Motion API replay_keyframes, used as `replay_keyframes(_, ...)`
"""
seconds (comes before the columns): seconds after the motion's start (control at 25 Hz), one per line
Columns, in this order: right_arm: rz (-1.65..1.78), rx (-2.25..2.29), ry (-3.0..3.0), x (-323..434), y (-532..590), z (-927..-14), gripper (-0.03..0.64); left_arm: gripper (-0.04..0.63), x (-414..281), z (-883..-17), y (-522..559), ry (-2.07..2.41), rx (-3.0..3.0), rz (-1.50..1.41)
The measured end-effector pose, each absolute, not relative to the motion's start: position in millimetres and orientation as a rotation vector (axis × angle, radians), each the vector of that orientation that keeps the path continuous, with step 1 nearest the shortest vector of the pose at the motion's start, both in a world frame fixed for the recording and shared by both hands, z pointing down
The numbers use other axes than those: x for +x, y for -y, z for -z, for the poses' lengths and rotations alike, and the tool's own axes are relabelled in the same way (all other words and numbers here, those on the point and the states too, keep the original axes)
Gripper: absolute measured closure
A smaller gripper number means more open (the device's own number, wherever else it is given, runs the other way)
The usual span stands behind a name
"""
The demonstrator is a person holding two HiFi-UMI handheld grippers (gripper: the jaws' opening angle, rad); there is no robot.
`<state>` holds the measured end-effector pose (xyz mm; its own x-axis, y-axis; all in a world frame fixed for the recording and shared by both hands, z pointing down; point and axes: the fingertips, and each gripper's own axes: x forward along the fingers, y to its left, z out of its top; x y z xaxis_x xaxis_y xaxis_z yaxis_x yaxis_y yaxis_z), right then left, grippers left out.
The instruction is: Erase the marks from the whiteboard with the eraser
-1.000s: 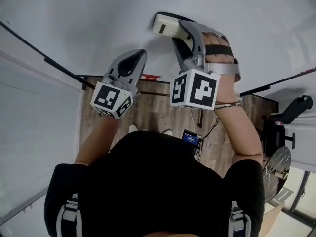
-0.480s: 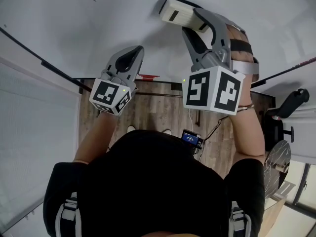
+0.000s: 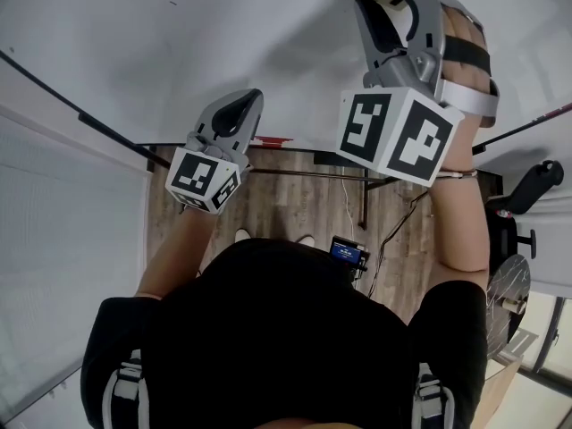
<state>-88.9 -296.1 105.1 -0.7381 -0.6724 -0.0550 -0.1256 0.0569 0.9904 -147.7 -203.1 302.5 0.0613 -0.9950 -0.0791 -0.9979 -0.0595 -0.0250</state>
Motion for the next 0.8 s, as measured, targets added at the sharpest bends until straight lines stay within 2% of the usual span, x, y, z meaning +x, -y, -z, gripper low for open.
replay_keyframes(0.36,1.620,0.445,1.846,-104.1,280.6,-238.4,0.399,0.589,-152.0,-305.3,196.1,-2.131,-2.229,-0.055)
replay_keyframes(0.64,1.557,0.359,1.916,-102.9,274.9,-236.6,0.396,0.589,-152.8,-308.1,198.3,-2.129,-2.238,-0.054)
replay_keyframes(0.8,1.653,0.491,1.967,-96.8,268.4,-180.8,0.396,0.589,-154.7,-307.8,195.8,-2.129,-2.236,-0.049)
